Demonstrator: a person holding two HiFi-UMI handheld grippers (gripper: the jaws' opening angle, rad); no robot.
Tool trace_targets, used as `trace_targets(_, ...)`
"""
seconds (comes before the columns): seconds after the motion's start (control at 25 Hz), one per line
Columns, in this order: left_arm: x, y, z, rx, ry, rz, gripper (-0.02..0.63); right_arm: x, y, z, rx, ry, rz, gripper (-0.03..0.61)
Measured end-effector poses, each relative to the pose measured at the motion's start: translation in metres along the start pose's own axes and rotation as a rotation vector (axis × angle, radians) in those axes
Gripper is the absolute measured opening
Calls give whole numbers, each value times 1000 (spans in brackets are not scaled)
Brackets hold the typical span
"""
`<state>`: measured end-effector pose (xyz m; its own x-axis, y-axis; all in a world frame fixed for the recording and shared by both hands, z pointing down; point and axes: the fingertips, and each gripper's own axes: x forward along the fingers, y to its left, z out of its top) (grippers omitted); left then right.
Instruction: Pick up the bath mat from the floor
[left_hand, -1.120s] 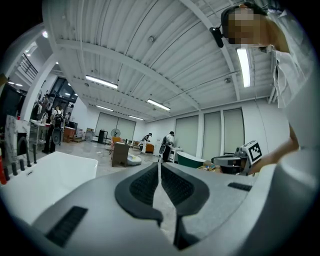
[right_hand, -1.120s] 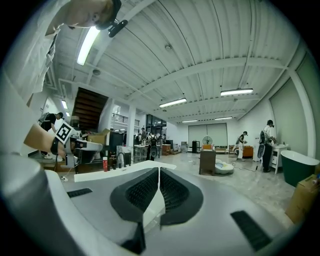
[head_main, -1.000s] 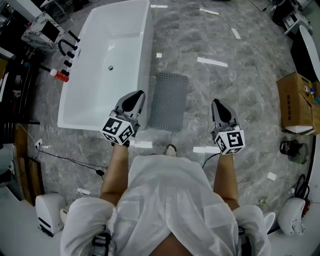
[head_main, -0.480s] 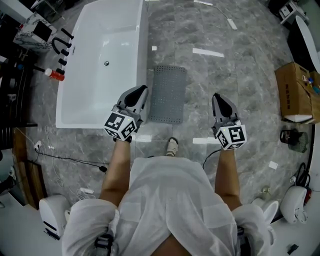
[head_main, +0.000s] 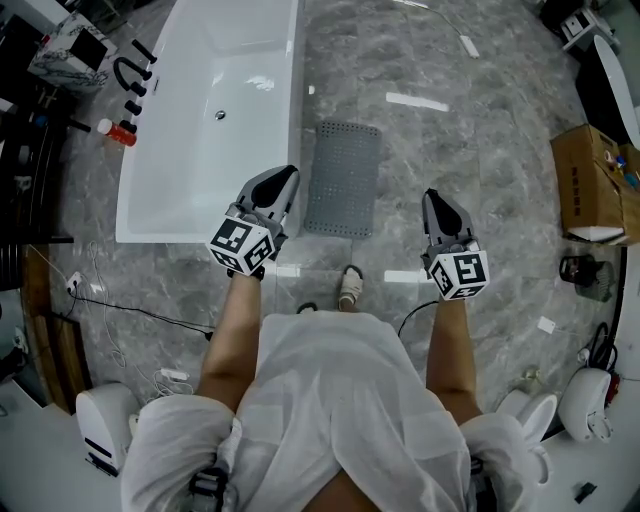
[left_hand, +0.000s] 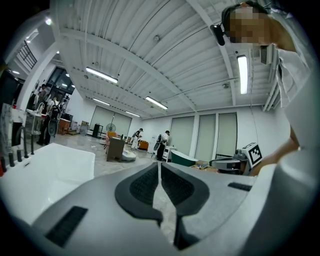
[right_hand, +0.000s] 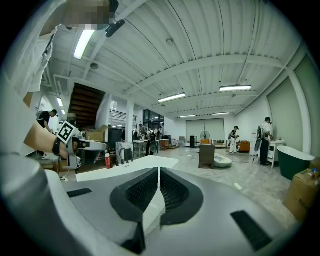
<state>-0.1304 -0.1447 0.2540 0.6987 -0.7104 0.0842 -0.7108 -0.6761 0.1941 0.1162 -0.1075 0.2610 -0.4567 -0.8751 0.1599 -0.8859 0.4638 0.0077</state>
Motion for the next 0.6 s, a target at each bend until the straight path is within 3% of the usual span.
trace_targets(0.24,-7,7,-19,-13,31,-19,25,6,12,-12,3,21,2,32)
trace_targets(0.6,10,3,-79,-46,86,-53,25,15,7,-60,9,59,30,32)
